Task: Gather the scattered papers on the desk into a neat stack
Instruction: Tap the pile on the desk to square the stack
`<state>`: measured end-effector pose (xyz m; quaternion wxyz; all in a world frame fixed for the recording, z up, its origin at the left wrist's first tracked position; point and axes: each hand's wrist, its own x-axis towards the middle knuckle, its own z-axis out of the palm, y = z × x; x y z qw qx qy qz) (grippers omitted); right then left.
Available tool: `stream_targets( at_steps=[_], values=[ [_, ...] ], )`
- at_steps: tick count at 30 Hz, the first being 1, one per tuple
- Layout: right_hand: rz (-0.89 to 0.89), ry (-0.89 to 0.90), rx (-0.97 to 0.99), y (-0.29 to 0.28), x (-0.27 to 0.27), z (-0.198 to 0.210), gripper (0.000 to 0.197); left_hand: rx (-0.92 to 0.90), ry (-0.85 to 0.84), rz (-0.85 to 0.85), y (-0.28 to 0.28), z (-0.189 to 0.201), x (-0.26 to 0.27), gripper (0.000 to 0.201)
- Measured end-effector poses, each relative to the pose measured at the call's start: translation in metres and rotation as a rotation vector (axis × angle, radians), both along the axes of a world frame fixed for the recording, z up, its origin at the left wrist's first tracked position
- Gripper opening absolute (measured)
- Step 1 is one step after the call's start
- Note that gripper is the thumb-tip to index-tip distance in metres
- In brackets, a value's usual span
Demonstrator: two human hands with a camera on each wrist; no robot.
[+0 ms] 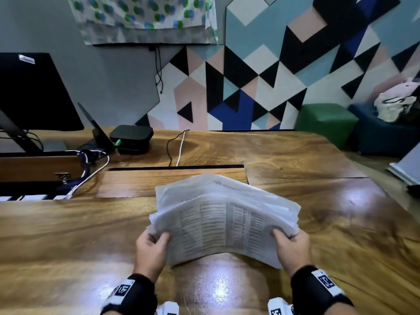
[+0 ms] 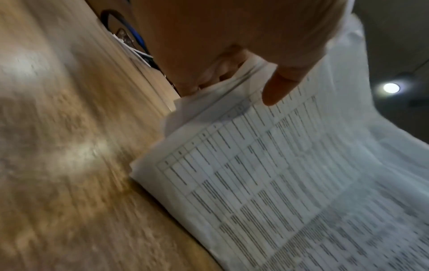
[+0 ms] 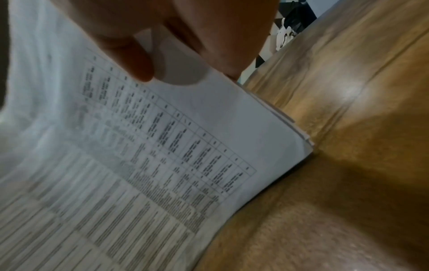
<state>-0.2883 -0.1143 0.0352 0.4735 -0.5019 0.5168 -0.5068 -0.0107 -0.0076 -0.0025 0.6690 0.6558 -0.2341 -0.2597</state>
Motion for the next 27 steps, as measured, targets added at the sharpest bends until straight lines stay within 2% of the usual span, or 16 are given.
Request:
stream_targets(
  at_steps=[4, 7, 10, 13, 17, 21, 24, 27],
  values=[
    [-0.015, -0.028, -0.105, -0.003, 0.003, 0.022, 0.035, -0.099, -0.038, 0.035, -0.001, 0.021, -0.004, 0.018],
    [-0.055, -0.02, -0.178, -0.011, -0.004, 0.022, 0.031, -0.171, -0.031, 0.042, 0.004, 0.028, 0.0, 0.023],
    [-0.033, 0.039, -0.085, -0.007, -0.007, 0.0, 0.027, -0.089, 0.026, 0.045, 0.01, 0.011, -0.005, 0.032],
    [-0.014, 0.084, 0.039, -0.002, 0.0, -0.015, 0.024, 0.022, 0.038, 0.102, 0.006, -0.005, -0.013, 0.03],
    [-0.025, 0.091, -0.029, -0.008, 0.008, 0.002, 0.038, -0.045, 0.022, 0.132, -0.004, 0.008, -0.009, 0.028],
    [-0.051, 0.029, -0.116, -0.013, 0.001, 0.013, 0.038, -0.162, -0.029, 0.136, -0.003, 0.019, 0.007, 0.025],
    [-0.042, 0.041, -0.04, -0.009, -0.005, -0.006, 0.034, -0.083, -0.009, 0.155, 0.001, 0.007, 0.003, 0.034],
    [-0.079, 0.106, 0.008, -0.007, -0.002, -0.019, 0.035, -0.018, 0.031, 0.172, -0.002, -0.006, -0.003, 0.033]
  ],
)
